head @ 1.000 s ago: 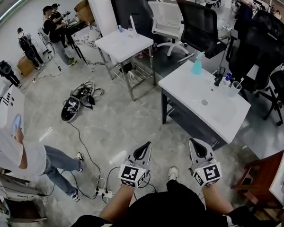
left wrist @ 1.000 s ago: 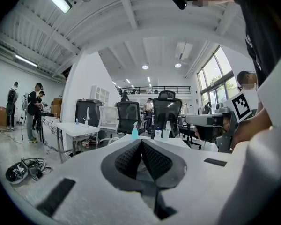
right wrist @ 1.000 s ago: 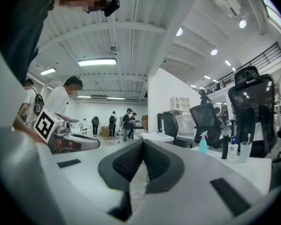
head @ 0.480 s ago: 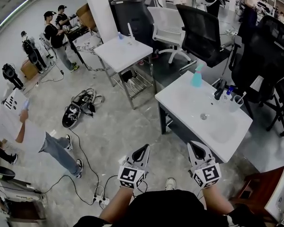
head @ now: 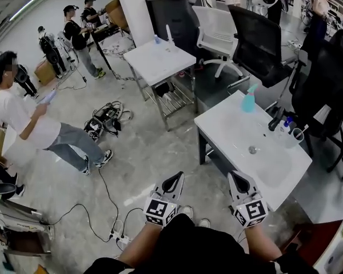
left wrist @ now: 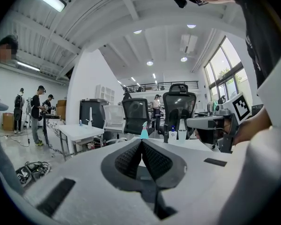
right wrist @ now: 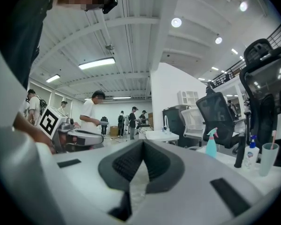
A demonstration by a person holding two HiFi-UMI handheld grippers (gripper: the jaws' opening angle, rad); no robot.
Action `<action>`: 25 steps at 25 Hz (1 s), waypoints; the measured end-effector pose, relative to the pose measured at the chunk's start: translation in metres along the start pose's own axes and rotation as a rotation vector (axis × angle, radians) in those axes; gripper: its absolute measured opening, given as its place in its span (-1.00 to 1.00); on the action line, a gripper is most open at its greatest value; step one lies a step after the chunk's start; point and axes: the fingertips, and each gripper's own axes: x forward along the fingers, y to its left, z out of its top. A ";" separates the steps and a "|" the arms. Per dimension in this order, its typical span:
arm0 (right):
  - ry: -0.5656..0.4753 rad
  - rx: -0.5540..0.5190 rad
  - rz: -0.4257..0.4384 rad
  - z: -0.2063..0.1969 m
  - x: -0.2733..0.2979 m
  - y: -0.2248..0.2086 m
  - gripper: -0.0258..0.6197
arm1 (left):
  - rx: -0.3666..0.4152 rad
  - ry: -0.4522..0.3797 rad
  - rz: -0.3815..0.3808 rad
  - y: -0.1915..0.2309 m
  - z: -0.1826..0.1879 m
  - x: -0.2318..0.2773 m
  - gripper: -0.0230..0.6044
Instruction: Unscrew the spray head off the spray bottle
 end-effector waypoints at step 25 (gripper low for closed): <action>0.058 0.029 -0.116 -0.012 0.188 -0.097 -0.91 | -0.028 0.072 -0.111 0.147 -0.007 0.177 -0.88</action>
